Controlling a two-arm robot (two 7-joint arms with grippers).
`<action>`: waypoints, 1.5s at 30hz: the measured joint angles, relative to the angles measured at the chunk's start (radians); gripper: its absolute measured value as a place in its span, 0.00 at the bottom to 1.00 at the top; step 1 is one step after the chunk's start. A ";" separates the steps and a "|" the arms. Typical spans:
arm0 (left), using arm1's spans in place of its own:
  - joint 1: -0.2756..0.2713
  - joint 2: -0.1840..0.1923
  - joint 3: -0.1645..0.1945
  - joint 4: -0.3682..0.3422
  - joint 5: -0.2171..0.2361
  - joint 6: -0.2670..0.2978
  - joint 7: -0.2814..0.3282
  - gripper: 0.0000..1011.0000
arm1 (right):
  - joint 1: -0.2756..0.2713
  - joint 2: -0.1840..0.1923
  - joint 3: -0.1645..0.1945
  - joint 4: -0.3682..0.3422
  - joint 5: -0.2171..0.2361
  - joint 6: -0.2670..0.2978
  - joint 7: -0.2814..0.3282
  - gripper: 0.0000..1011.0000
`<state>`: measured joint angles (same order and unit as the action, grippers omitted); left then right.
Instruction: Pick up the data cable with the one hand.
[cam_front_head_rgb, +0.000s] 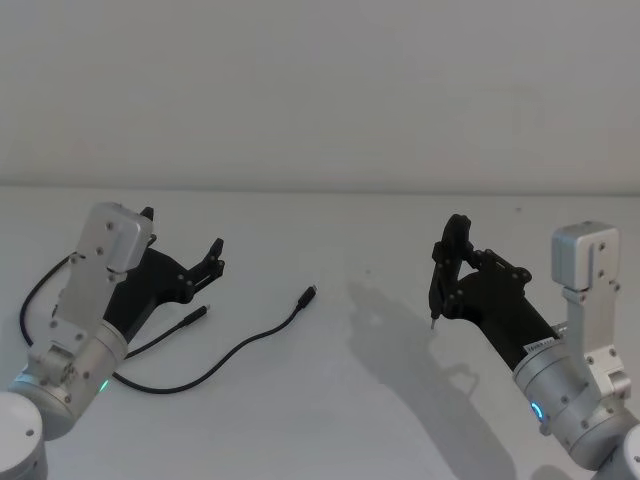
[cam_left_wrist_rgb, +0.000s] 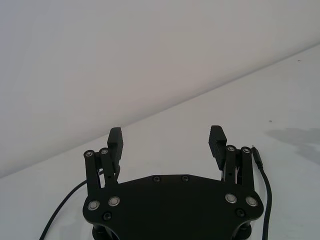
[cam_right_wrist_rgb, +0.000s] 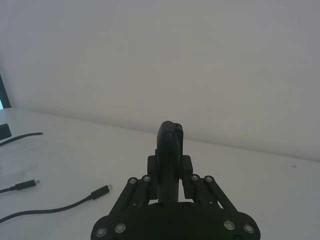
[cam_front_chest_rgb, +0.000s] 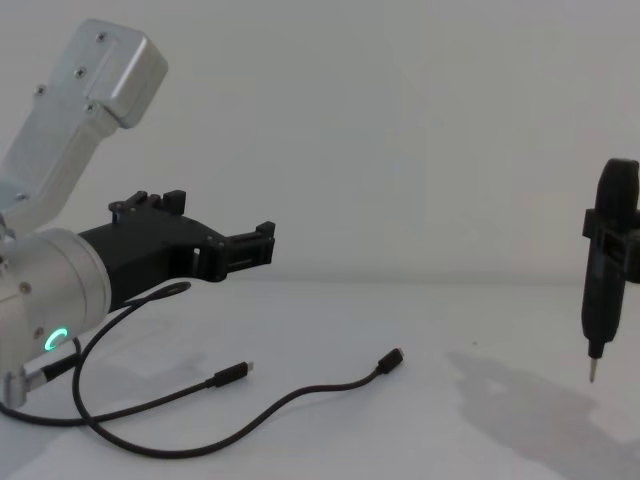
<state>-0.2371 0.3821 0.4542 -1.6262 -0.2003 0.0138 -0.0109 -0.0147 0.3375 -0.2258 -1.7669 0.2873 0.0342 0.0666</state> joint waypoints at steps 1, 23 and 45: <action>0.000 0.000 0.000 0.000 0.000 0.000 0.000 0.99 | 0.000 0.000 0.000 0.000 0.000 0.000 0.000 0.27; 0.000 0.000 0.000 0.000 0.000 0.000 0.000 0.99 | 0.000 0.000 0.000 0.000 0.000 0.000 0.000 0.27; 0.000 0.000 0.000 0.000 0.000 0.000 0.000 0.99 | 0.000 0.000 0.000 0.000 0.000 0.000 0.000 0.27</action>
<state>-0.2371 0.3821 0.4542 -1.6262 -0.2004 0.0139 -0.0109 -0.0146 0.3375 -0.2259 -1.7668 0.2874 0.0340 0.0668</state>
